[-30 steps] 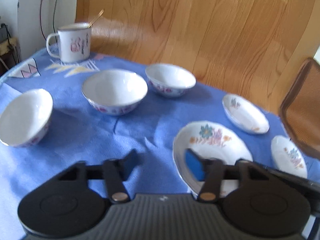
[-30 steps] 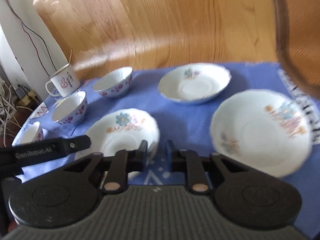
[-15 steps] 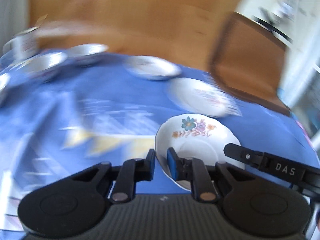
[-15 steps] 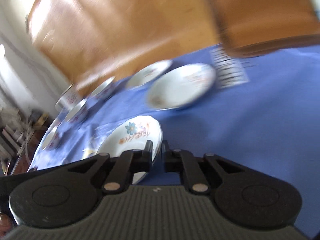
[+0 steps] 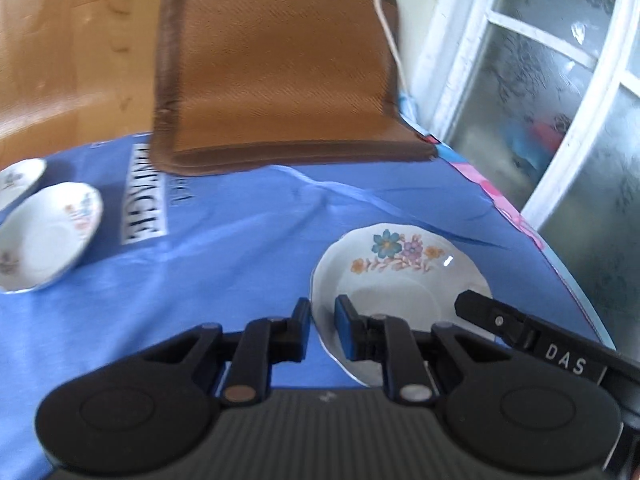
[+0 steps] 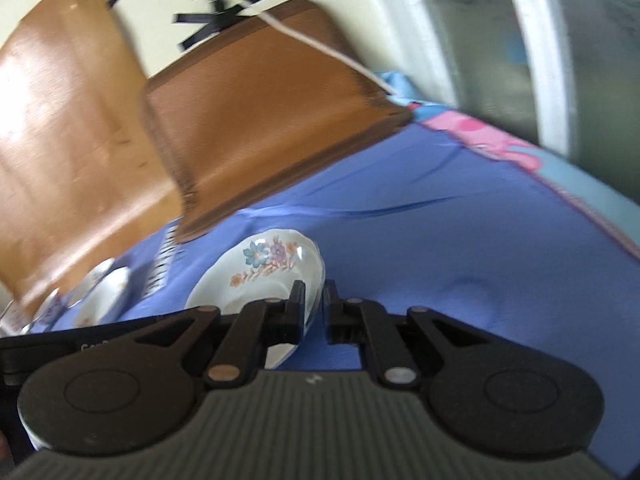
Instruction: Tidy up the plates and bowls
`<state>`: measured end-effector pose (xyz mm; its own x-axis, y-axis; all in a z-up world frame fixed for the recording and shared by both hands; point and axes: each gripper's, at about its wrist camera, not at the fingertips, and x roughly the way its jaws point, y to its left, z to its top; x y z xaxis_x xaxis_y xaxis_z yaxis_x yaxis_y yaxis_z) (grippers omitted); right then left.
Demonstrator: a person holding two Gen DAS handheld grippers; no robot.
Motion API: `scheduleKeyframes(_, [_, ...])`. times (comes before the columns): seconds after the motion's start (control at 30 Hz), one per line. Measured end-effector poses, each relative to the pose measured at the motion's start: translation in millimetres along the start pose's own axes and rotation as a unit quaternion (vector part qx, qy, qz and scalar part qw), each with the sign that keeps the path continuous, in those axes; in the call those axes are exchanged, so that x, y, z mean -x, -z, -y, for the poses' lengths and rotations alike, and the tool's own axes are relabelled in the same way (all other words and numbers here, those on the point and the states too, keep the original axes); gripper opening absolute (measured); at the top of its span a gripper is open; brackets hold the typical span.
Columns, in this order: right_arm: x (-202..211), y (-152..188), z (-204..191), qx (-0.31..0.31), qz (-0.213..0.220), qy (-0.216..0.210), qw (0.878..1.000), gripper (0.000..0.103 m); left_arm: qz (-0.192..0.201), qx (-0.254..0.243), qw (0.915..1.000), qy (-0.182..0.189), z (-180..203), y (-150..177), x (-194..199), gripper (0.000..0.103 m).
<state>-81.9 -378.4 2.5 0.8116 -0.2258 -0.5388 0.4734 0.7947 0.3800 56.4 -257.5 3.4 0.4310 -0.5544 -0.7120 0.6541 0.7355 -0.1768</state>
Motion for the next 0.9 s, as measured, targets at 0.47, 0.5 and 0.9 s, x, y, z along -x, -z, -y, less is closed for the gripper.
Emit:
scheduleKeyframes(0.47, [16.5, -1.1, -49.0, 0.048, 0.079, -0.051, 0.994, 0.025, 0.100, 0.019, 0.9915, -0.080, -84.7, 13.6, 69.5, 0.032])
scheduleKeyframes(0.5, [10.4, 0.5, -64.7, 0.060, 0.059, -0.077, 0.993, 0.025, 0.105, 0.028, 0.9889, -0.102, -100.2, 18.6, 76.6, 0.032])
scheduleKeyframes(0.9, [-118.8, -4.3, -188.2, 0.079, -0.104, -0.144, 0.981, 0.025, 0.102, 0.212, 0.9536, -0.188, -259.9, 70.7, 136.2, 0.032])
